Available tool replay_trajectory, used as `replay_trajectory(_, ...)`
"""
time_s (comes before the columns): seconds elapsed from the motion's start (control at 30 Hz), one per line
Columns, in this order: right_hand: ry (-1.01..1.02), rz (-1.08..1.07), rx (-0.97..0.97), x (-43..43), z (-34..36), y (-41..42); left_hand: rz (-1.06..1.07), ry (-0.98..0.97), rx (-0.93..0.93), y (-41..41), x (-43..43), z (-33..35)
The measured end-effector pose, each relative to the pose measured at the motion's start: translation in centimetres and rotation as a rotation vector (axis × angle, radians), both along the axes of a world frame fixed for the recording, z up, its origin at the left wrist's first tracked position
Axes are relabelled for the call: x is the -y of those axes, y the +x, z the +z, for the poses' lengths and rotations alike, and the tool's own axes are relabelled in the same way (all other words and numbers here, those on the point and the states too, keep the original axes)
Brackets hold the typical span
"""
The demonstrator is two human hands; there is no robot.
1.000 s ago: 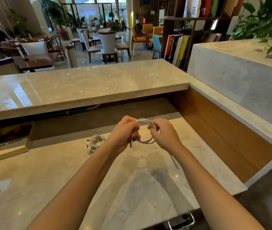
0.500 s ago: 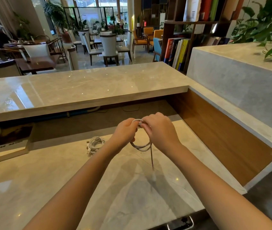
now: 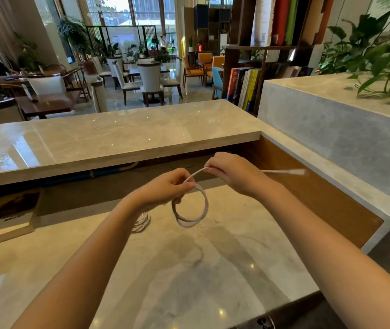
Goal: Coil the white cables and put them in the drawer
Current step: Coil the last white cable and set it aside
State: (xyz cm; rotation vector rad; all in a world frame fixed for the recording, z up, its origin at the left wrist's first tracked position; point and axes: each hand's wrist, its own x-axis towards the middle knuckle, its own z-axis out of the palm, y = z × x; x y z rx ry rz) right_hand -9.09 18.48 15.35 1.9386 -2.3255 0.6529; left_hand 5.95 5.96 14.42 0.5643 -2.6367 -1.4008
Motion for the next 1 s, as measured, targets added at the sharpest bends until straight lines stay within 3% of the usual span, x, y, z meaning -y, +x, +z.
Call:
replay_trajectory(0.07, 0.041, -0.06, -0.137, -0.2, -0.7, -1.0, -0.097, 0.394, -0.095, 1.1, 0.3, 0.7)
replay_trajectory(0.13, 0.08, -0.131, -0.213, -0.1, -1.4, -1.1, -0.149, 0.631, -0.184, 1.4, 0.5, 0.6)
replay_trajectory(0.23, 0.038, -0.202, 0.067, 0.5, -2.2, 0.2, -0.129, 0.734, -0.257, 0.8, 0.3, -0.3)
replay_trajectory(0.33, -0.059, -0.244, 0.768, 0.8, -2.4, 1.7, -0.009, 0.614, -0.335, 0.2, 0.0, -1.2)
replay_trajectory(0.4, -0.086, -0.241, 1.133, 0.6, -2.1, 2.4, 0.109, 0.444, -0.334, -0.2, -0.1, -1.9)
replay_trajectory(0.57, -0.134, -0.249, 1.539, 0.4, -2.3, 3.5, 0.247, 0.077, -0.364, -0.8, -1.0, -3.2)
replay_trajectory(0.77, -0.217, -0.366, 1.505, 1.0, -3.6, 4.9, 0.231, -0.178, -0.44, -1.5, -1.1, -4.3)
replay_trajectory(0.93, -0.15, -0.298, 1.673, 1.3, -3.0, 4.8, 0.288, 0.004, -0.392, -1.6, 0.8, -4.2)
replay_trajectory(1.0, -0.099, -0.274, 1.416, 1.6, -3.5, 4.3, 0.264, 0.117, -0.386, -1.5, 1.1, -3.9)
